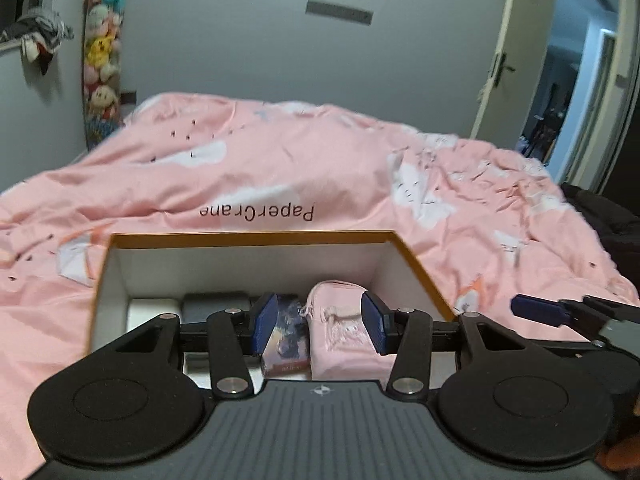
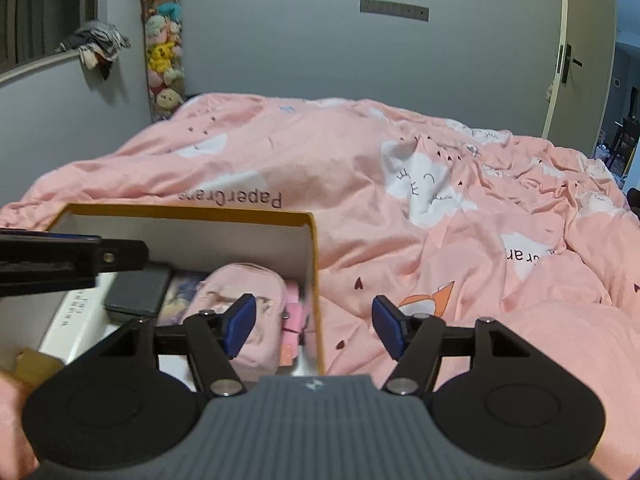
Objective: Organize objects
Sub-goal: 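Withdraw both grippers from the box toward the plush toys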
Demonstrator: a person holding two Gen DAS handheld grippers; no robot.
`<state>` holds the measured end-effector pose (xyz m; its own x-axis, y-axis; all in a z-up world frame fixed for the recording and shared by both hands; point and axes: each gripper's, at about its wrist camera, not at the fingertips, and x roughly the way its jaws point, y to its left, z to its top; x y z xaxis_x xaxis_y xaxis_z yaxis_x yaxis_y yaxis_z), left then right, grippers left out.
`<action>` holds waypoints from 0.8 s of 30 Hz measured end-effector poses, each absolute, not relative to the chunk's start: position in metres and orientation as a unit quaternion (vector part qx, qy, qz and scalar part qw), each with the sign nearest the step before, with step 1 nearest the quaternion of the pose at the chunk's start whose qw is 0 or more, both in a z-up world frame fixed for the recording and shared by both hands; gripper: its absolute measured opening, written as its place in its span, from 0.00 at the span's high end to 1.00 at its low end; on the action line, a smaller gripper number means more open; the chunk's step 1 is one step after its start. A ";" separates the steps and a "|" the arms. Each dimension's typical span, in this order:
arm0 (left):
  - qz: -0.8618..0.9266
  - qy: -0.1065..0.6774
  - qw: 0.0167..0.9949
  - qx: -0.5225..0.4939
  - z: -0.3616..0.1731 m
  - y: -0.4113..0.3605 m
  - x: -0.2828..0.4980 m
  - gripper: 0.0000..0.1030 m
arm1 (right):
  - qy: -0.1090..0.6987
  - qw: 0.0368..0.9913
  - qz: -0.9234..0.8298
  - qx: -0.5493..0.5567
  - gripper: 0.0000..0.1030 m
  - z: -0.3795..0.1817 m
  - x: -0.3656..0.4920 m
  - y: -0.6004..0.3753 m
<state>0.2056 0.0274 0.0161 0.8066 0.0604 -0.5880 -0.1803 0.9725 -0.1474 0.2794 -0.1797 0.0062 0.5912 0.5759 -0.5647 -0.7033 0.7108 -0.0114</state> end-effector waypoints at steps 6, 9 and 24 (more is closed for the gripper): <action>0.041 0.307 0.946 -0.099 0.023 0.022 0.150 0.47 | 0.263 0.883 0.379 -0.087 0.32 0.009 0.231 -0.208; 0.046 0.331 0.937 -0.101 0.015 0.025 0.128 0.47 | 0.281 0.873 0.391 -0.082 0.32 0.004 0.214 -0.217; 0.092 0.421 0.880 -0.200 -0.019 0.065 0.043 0.48 | 0.415 0.772 0.467 -0.118 0.47 -0.046 0.148 -0.211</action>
